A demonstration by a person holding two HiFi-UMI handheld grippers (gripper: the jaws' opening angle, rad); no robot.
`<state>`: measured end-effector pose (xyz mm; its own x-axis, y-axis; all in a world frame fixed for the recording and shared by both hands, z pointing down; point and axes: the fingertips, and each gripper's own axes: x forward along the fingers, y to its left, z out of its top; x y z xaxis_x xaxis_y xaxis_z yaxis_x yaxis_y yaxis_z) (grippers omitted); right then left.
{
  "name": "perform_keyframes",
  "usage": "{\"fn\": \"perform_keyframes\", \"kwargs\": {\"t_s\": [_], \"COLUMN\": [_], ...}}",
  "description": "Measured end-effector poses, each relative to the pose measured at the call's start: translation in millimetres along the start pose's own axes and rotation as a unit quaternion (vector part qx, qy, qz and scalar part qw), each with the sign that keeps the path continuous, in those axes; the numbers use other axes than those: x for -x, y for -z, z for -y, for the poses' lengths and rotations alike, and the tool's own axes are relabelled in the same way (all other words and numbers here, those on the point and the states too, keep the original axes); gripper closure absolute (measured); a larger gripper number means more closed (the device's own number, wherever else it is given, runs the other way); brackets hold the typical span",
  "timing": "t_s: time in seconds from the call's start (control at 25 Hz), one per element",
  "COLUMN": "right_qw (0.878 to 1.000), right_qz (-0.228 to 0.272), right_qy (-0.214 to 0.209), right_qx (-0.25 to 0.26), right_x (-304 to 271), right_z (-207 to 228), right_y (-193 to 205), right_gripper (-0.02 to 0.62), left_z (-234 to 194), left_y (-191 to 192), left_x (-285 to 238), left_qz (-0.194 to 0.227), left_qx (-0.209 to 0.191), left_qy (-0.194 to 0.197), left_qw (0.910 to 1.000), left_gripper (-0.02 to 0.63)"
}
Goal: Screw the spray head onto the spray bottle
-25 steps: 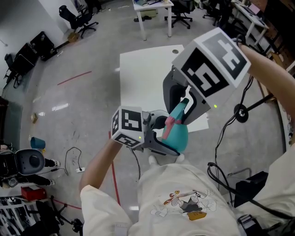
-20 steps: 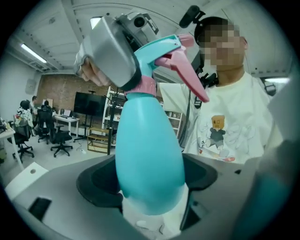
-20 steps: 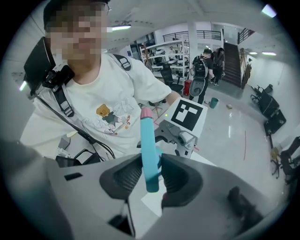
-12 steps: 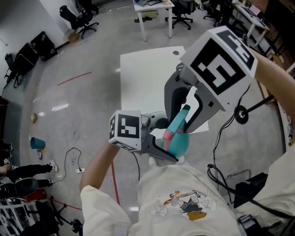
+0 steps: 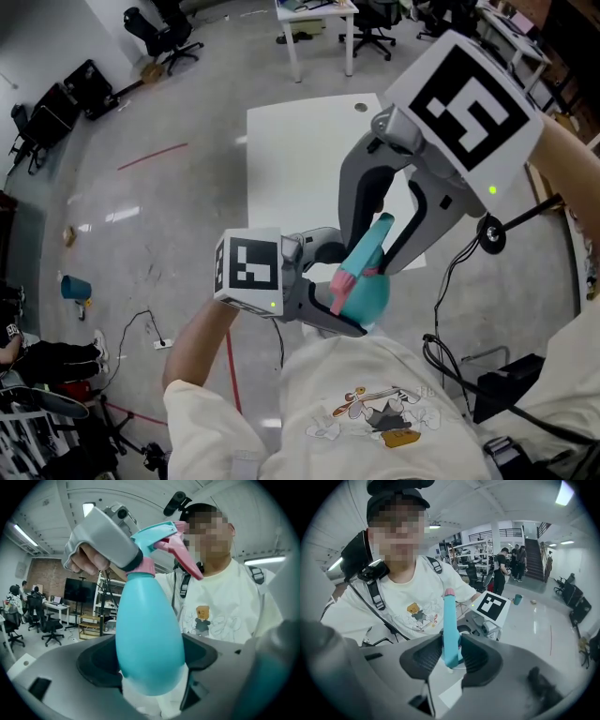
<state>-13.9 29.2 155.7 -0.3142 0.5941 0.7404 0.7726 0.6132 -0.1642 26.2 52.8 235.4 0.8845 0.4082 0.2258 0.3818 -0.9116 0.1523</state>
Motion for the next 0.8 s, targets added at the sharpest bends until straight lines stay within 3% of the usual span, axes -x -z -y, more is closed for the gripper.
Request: {"fn": "perform_keyframes", "kwargs": {"t_s": [0.12,0.2,0.48,0.8], "right_qw": [1.000,0.999,1.000,1.000], "right_qz": [-0.012,-0.024,0.014,0.006], "right_qy": [0.017,0.021,0.017,0.019], "right_qx": [-0.006,-0.009,-0.010,-0.016], "right_x": [-3,-5,1,0], "right_z": [5,6,3,4], "right_y": [4,8,-3,-3], "right_gripper": [0.465,0.465,0.465,0.466], "left_z": [-11,-13,3,-2], "left_y": [10,15,-1,2], "left_x": [0,0,-1,-1], "left_qz": [-0.037,-0.048,0.019,0.003], "left_qx": [0.003,0.012,0.005,0.003], "left_qy": [-0.056,-0.065,0.007,-0.010], "left_qw": [0.9977,0.9966,0.9998,0.9999], "left_gripper": [0.199,0.199,0.199,0.199]}}
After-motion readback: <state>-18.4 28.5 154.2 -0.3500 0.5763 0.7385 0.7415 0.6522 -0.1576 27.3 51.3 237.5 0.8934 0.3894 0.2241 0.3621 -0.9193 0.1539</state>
